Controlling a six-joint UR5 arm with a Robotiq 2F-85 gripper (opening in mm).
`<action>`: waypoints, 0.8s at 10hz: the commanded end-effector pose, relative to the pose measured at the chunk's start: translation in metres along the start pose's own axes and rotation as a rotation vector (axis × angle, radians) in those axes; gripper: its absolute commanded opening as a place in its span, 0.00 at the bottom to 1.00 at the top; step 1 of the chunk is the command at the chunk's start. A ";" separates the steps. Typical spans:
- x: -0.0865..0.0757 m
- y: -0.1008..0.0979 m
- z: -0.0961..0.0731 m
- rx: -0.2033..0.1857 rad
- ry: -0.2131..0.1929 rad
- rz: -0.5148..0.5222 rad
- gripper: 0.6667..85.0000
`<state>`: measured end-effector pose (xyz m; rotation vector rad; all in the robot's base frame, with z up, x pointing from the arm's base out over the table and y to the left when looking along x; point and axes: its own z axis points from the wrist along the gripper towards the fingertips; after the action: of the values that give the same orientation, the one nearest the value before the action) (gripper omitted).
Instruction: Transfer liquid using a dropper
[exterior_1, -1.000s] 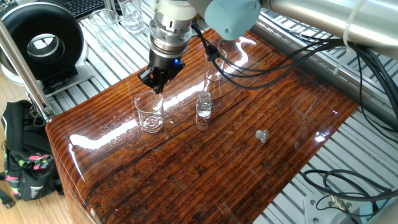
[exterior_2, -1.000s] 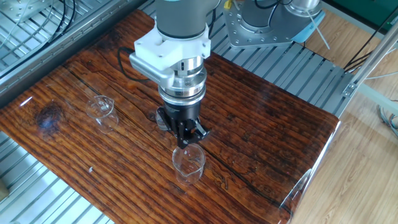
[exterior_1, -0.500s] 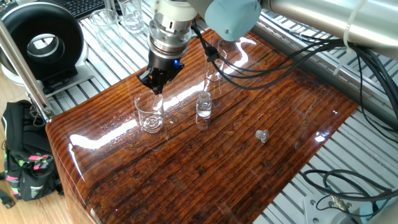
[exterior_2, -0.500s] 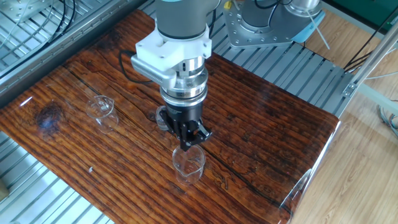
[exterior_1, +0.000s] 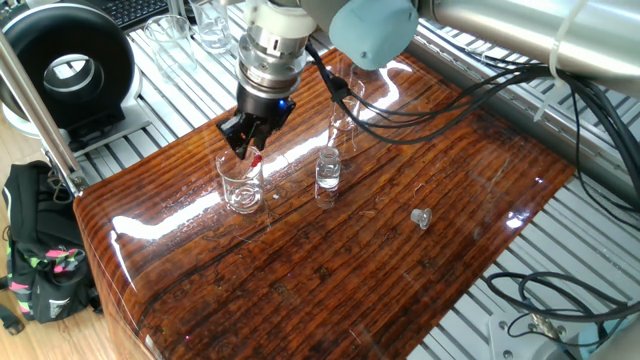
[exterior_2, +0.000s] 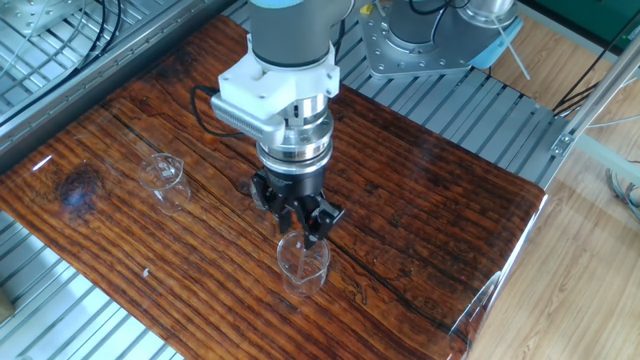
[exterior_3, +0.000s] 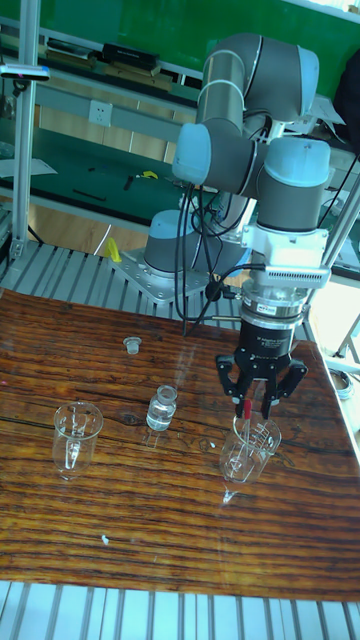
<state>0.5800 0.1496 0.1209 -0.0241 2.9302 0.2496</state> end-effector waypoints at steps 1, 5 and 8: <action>0.001 0.005 -0.007 -0.019 0.005 0.004 0.75; -0.004 0.009 -0.025 -0.041 -0.009 -0.002 0.74; -0.025 -0.004 -0.048 -0.041 -0.045 -0.032 0.57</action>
<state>0.5840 0.1464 0.1519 -0.0558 2.9069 0.2887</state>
